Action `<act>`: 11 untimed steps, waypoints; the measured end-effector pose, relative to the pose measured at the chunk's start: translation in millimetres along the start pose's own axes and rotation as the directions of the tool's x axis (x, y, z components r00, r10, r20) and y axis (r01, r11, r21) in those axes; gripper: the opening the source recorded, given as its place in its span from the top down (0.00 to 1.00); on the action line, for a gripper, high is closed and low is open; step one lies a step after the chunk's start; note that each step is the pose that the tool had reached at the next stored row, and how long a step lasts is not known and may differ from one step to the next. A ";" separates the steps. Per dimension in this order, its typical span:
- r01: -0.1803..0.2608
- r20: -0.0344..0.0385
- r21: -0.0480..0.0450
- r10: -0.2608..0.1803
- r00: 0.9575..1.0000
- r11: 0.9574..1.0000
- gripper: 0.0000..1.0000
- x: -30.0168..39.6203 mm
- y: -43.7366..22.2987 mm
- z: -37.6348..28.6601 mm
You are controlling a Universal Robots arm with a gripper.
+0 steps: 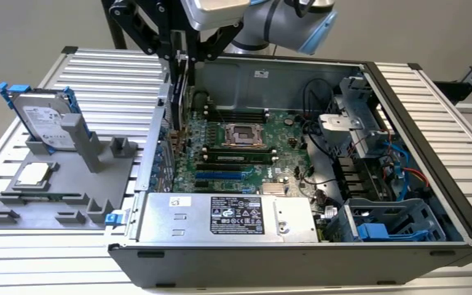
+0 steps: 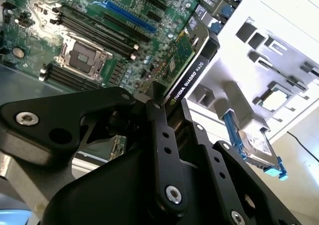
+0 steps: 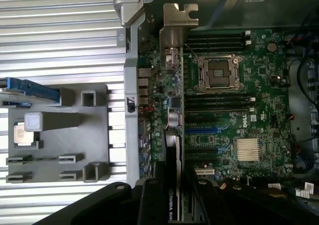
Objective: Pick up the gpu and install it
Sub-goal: 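Pick up the gpu and move the gpu toward the slot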
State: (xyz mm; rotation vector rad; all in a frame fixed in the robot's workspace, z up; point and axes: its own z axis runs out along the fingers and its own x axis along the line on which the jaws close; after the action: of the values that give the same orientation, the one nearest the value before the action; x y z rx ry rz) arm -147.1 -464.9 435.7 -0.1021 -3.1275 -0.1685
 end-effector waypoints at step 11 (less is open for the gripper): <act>0.000 -0.001 0.000 0.000 1.000 1.000 1.00 -18.2 1.2 -0.1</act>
State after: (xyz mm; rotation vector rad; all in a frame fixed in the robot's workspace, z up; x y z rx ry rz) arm -128.8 -464.9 435.7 -0.1021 -3.1266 -0.1683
